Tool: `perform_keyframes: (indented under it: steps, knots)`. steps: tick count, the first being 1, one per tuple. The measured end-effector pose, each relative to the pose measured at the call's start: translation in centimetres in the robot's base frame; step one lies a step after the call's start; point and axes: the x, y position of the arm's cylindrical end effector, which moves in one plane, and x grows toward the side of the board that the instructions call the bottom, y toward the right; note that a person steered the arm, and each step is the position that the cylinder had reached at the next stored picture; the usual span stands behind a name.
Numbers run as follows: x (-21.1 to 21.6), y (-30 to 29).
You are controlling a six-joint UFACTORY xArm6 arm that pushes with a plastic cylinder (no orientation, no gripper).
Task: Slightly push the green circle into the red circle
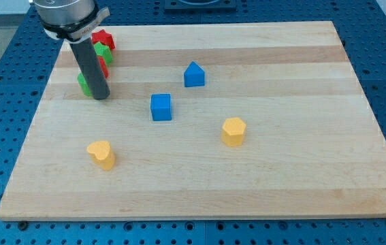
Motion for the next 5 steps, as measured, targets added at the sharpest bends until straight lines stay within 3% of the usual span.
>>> perform_keyframes:
  steps: [5]
  knots:
    - [1.2, -4.4]
